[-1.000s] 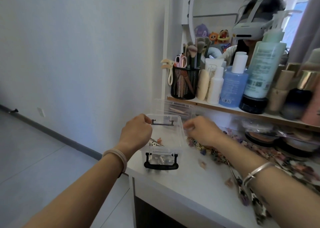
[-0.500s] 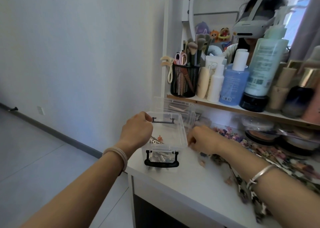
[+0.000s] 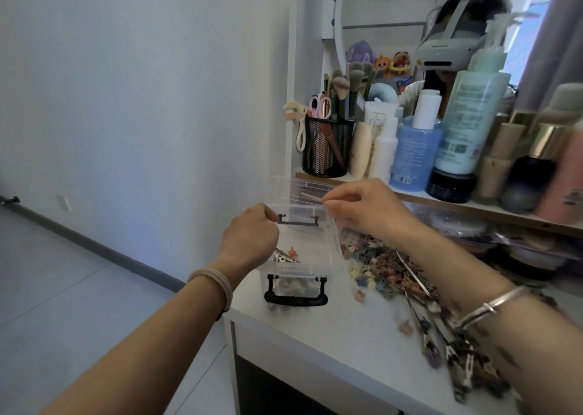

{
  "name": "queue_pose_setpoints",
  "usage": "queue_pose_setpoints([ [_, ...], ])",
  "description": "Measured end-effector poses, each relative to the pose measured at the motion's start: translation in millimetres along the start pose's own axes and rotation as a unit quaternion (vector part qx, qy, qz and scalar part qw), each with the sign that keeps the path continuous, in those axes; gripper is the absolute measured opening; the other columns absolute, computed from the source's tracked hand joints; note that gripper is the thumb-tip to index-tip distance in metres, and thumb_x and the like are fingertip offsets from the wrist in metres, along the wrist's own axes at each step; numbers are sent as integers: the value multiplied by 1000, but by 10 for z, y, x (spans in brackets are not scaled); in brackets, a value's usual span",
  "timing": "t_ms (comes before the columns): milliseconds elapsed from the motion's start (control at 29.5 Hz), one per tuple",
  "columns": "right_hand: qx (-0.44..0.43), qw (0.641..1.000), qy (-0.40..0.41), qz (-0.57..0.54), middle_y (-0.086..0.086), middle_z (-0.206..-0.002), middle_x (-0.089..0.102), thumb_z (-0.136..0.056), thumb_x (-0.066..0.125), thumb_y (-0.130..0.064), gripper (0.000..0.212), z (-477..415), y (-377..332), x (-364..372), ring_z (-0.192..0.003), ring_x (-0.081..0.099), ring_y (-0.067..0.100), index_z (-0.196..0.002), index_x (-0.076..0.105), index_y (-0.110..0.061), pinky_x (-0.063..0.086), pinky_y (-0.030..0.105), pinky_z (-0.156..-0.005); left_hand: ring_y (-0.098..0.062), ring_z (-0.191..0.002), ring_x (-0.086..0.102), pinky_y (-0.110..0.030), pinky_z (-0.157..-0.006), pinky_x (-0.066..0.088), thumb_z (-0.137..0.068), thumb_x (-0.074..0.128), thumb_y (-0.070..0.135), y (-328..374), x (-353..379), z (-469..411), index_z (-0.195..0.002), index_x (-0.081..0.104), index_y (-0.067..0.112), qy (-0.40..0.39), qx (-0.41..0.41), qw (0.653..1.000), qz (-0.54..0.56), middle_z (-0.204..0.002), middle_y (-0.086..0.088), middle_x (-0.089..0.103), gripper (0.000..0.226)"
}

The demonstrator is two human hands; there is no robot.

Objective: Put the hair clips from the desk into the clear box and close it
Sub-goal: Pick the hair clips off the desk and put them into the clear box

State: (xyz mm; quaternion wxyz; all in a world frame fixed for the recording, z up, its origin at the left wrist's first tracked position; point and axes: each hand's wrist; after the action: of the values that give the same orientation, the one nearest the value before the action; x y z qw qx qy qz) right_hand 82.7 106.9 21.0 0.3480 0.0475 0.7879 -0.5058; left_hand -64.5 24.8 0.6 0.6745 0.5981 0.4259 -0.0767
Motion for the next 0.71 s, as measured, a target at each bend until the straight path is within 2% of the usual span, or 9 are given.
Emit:
queue_pose_setpoints([
  [68, 17, 996, 23, 85, -6, -88, 66, -88, 61, -13, 14, -11, 172, -7, -73, 59, 3, -97, 71, -15, 48, 11, -68, -30, -112, 55, -41, -101, 44, -90, 35, 5, -4, -4, -5, -119, 56, 14, 0, -2, 1000, 3, -129, -7, 55, 36],
  [169, 34, 974, -46, 221, 1, -102, 68, -89, 55, -7, 23, -7, 437, 95, -92, 61, 11, -105, 70, -13, 45, 20, -84, -31, -111, 55, -43, -100, 44, -90, 36, 5, -6, -2, -29, -118, 57, 16, 5, -2, 1000, 6, -129, -7, 55, 36],
  [237, 36, 962, -70, 263, 4, -101, 69, -86, 56, -5, 25, -16, 553, 166, -94, 63, 18, -103, 71, -15, 51, 29, -85, -31, -111, 55, -43, -100, 44, -90, 36, 5, -5, 1, -46, -118, 57, 15, 7, -3, 1000, 7, -129, -7, 54, 36],
  [339, 7, 951, -78, 298, 5, -96, 69, -83, 54, -3, 24, -54, 642, 243, -83, 65, 22, -94, 71, -16, 56, 39, -77, -31, -110, 56, -43, -99, 45, -91, 36, 6, -10, 2, -64, -118, 56, 15, 8, -3, 1000, 10, -129, -7, 54, 35],
  [440, -16, 941, -83, 328, 7, -91, 65, -86, 53, -6, 15, -59, 651, 288, -77, 62, 23, -83, 65, -15, 55, 38, -68, -30, -109, 56, -43, -98, 45, -92, 36, 7, -24, -7, -76, -117, 57, 15, 11, -2, 1000, 7, -126, -7, 55, 34],
  [542, -7, 936, -95, 340, 7, -88, 65, -86, 54, -13, 17, -64, 654, 285, -76, 62, 22, -72, 61, -17, 51, 34, -63, -30, -109, 57, -44, -98, 45, -92, 36, 7, -35, -16, -82, -116, 57, 16, 11, -3, 1000, 7, -125, -7, 55, 33],
  [610, -3, 944, -80, 320, 4, -94, 65, -84, 57, -16, 12, -67, 651, 270, -80, 61, 19, -83, 69, -14, 54, 33, -68, -30, -109, 56, -43, -99, 45, -92, 36, 7, -34, -13, -86, -117, 57, 15, 7, -3, 1000, 9, -124, -7, 55, 34],
  [711, -6, 947, -80, 311, 0, -101, 64, -85, 59, -17, 16, -59, 642, 260, -84, 60, 16, -96, 70, -15, 53, 31, -74, -30, -110, 55, -42, -98, 45, -91, 35, 6, -28, -7, -79, -118, 56, 15, 2, -1, 1000, 11, -123, -8, 55, 35],
])
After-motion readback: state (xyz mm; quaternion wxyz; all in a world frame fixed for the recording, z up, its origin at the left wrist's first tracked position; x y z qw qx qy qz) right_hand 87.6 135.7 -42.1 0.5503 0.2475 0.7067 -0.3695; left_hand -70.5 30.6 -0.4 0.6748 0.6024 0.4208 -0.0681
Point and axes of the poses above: each hand's wrist, its own z-axis away from the middle knuckle, its own x-axis out of the palm, y = z × x
